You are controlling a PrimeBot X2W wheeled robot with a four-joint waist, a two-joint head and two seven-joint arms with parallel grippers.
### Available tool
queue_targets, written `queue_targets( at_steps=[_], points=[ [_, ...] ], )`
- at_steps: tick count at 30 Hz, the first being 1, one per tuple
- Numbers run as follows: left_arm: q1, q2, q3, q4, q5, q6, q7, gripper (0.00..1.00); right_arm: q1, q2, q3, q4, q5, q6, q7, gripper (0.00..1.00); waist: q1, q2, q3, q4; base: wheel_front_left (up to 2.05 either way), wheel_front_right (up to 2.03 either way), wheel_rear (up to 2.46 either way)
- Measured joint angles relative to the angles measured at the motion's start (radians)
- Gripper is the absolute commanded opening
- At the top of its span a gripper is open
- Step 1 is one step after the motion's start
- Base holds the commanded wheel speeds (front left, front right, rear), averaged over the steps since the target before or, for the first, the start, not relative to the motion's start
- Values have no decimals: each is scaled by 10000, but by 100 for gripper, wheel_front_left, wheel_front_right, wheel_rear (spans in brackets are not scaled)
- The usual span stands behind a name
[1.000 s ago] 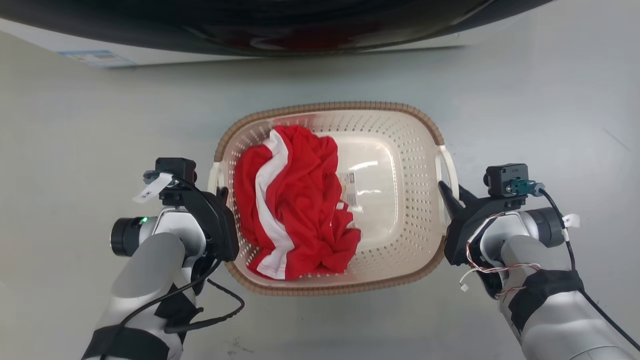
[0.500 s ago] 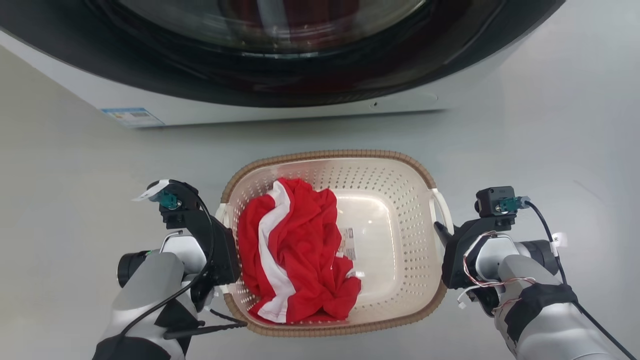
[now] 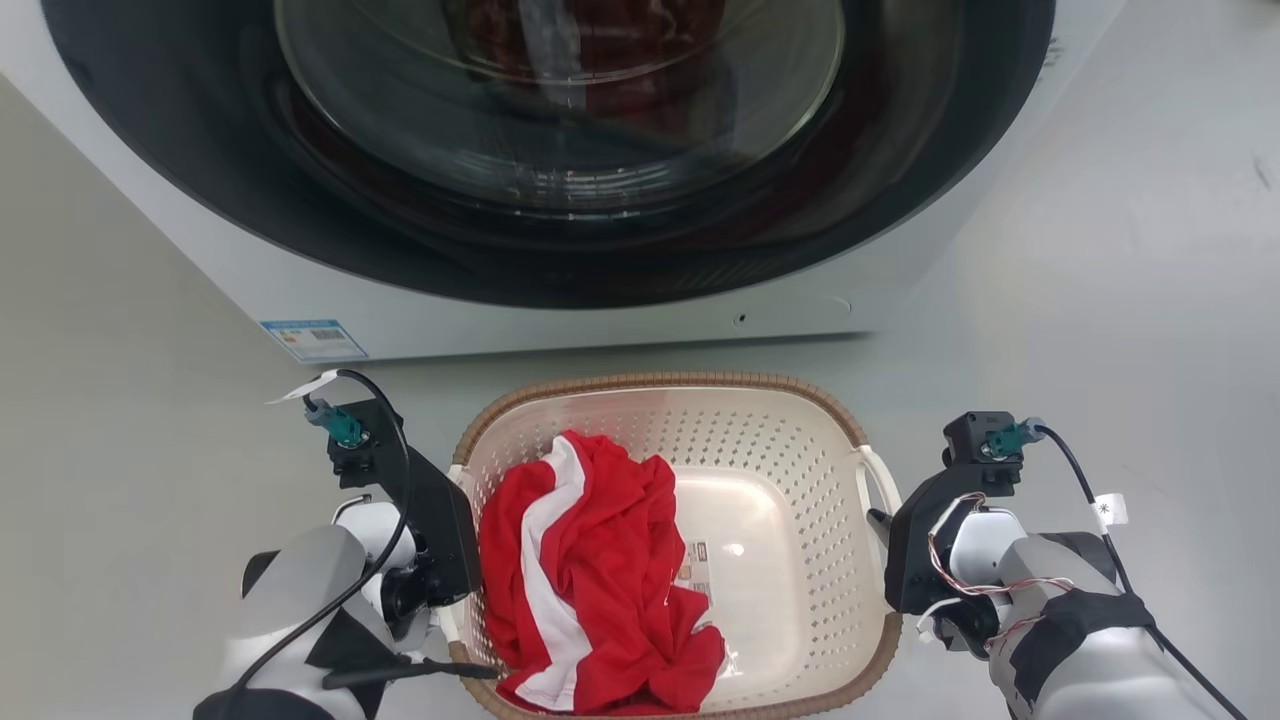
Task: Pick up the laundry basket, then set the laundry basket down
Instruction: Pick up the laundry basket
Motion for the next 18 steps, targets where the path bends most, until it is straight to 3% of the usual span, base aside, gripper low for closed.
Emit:
queue_targets(
  at_steps=[18],
  points=[
    [324,67,-4,236,-604,13,1561,0,244,2,267,61,725,0,1561,0,-1,1,-1901,122,0,0,0]
  ],
)
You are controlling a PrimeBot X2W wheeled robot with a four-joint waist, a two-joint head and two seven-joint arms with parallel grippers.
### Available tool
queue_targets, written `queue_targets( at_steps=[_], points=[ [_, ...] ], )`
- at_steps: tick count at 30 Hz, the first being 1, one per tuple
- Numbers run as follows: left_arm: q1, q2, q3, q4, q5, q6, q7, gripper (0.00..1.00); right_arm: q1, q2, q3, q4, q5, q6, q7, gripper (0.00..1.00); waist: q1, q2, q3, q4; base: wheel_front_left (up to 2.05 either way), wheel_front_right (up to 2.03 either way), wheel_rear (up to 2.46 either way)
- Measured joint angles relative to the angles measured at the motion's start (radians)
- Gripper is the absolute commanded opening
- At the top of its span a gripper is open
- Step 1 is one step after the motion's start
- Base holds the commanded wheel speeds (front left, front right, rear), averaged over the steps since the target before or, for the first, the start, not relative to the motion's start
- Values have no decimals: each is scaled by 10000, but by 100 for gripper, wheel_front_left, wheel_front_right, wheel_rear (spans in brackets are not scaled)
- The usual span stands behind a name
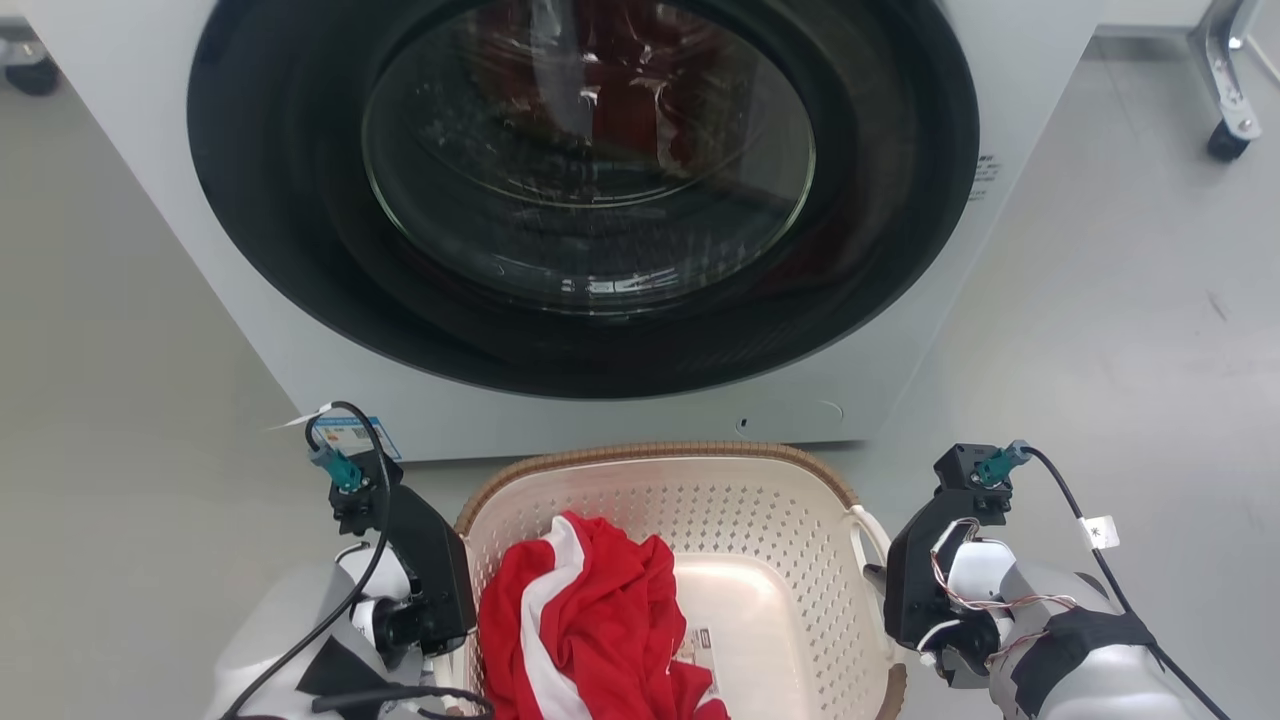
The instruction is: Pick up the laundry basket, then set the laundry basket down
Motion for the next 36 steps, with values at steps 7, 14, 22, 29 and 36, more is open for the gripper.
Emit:
queue_targets(
  at_steps=[7,14,22,29,36],
  points=[
    [145,46,13,58,-107,2,366,0,29,0,134,-29,334,0,418,0,0,0,-629,26,0,0,0],
    [294,81,8,107,-182,2,640,0,197,0,238,-86,518,0,765,0,0,0,-1140,62,0,0,0],
    [296,159,4,119,-209,2,800,0,202,13,324,-132,821,0,1022,0,1,0,-1497,102,0,0,0],
    [296,207,-23,119,-274,2,867,0,200,15,403,-165,949,0,1175,0,1,0,-1590,87,0,0,0],
    [296,224,-67,119,-276,2,867,0,183,17,493,-174,974,0,1189,0,1,1,-1620,46,0,0,0]
  ],
)
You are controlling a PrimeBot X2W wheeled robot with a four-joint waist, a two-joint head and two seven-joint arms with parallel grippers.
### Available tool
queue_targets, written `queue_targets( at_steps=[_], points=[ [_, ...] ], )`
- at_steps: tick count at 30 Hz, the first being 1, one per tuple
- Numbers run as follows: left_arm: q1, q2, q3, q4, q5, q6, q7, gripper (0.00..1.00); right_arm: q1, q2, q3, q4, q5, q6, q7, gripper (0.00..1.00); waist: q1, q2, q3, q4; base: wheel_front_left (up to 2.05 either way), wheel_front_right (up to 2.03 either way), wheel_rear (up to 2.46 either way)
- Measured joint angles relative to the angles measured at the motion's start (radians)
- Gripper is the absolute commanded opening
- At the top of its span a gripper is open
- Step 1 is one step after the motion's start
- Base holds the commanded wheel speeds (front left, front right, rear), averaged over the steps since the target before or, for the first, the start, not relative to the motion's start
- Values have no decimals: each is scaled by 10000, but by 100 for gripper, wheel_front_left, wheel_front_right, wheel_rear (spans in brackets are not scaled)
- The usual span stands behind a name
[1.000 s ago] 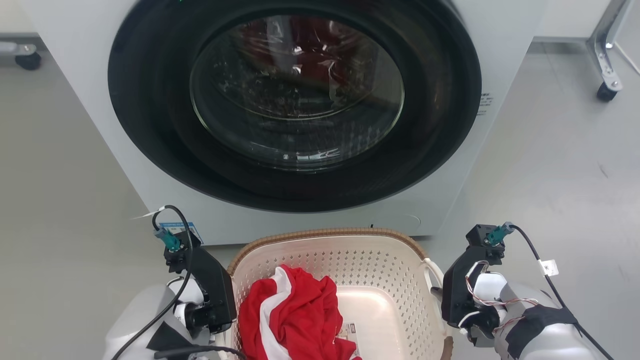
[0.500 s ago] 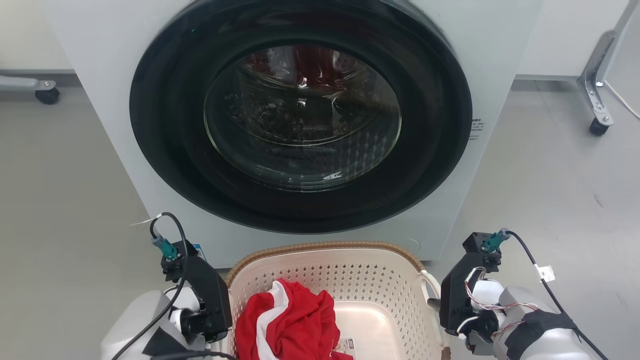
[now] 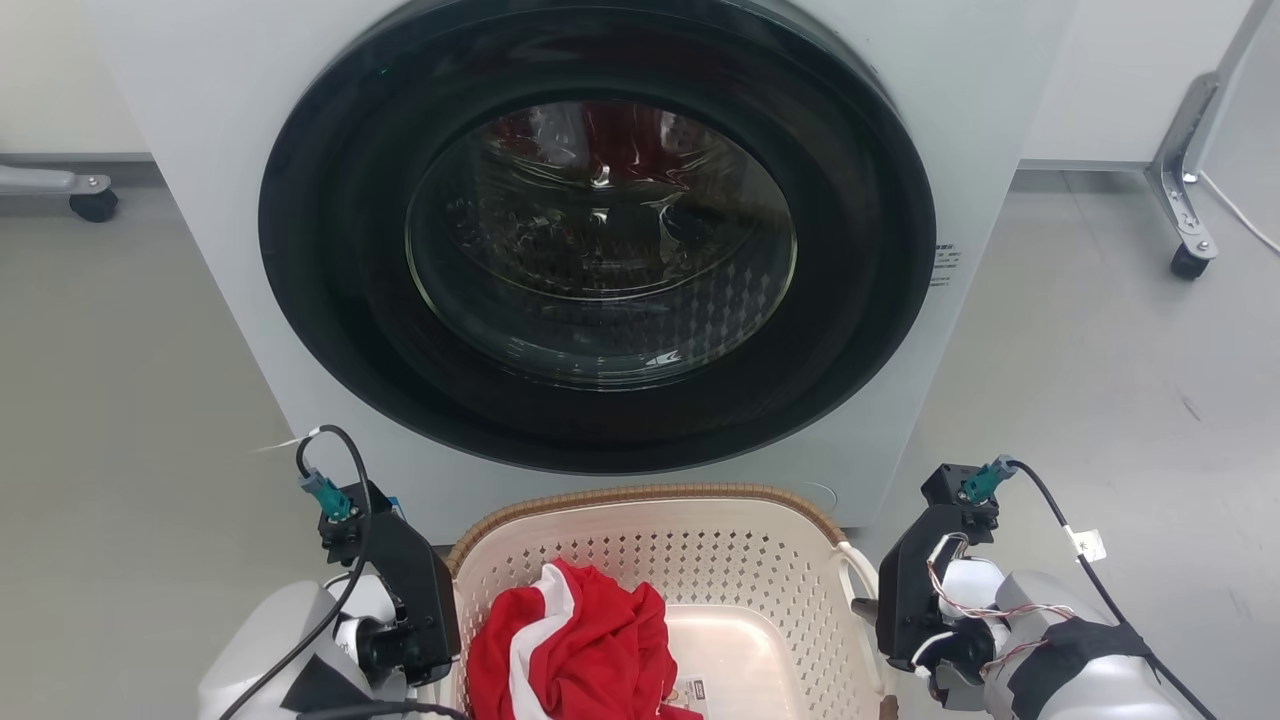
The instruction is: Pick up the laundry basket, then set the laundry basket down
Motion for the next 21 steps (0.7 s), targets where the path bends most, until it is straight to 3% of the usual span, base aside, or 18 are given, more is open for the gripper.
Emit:
queue_targets(
  at_steps=[21],
  points=[
    [25,17,-46,6,-176,0,-263,0,-11,-4,182,-38,230,-2,-31,0,0,0,101,-34,0,0,0]
  ],
)
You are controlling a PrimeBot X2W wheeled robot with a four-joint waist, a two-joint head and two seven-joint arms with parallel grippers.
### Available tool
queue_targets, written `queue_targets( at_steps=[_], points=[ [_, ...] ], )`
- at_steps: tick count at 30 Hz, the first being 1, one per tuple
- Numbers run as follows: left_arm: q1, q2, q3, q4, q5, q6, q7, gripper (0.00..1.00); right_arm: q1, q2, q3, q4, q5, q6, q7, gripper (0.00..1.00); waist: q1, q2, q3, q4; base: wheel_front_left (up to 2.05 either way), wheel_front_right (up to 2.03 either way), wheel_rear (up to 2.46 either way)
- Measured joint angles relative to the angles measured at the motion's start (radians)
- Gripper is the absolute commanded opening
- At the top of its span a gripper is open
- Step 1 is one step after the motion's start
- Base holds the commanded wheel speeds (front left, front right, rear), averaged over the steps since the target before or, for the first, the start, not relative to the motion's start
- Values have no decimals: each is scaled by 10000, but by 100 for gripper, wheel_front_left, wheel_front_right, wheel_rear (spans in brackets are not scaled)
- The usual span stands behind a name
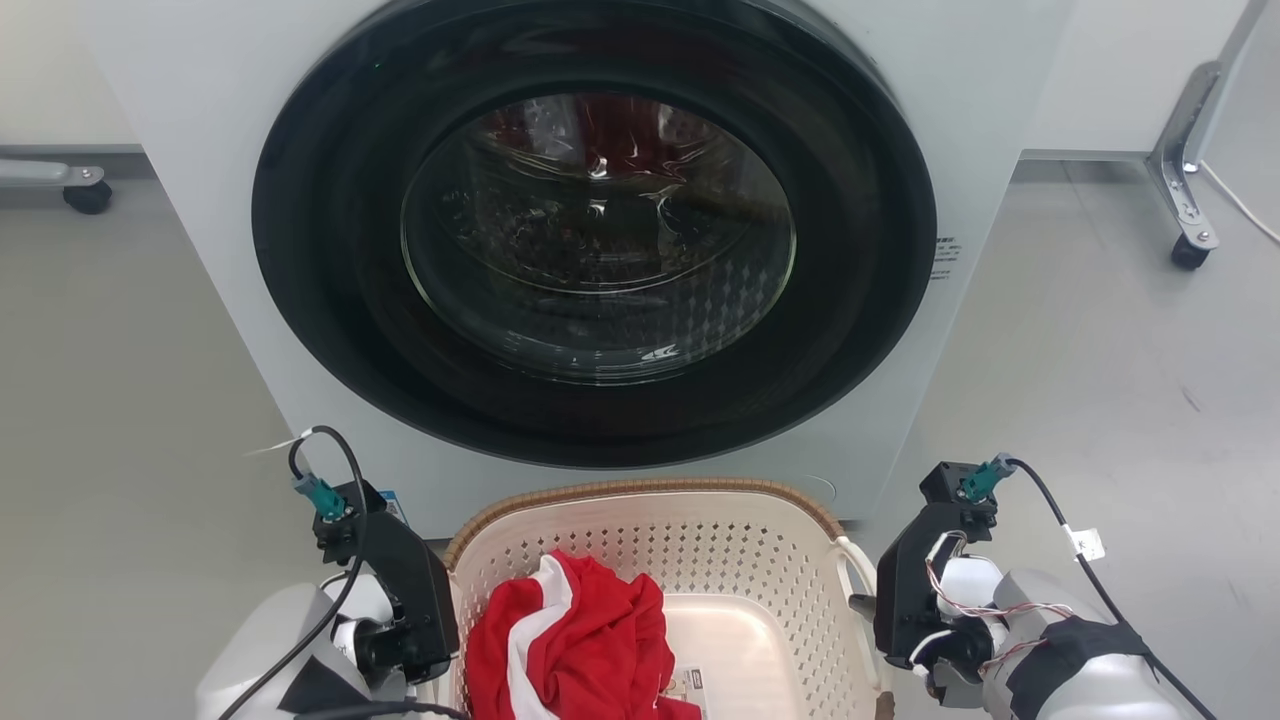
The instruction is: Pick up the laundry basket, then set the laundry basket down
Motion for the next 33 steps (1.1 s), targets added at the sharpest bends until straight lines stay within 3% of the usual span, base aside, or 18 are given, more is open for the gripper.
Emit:
queue_targets(
  at_steps=[18,33],
  points=[
    [1,-6,-82,-140,-10,-2,-1185,0,-163,-6,113,-171,12,0,-976,0,0,0,666,-29,0,0,0],
    [-226,-15,-391,-673,514,0,-3106,0,-415,-36,140,-213,-38,-13,-2117,0,1,0,1926,-67,0,0,0]
  ],
)
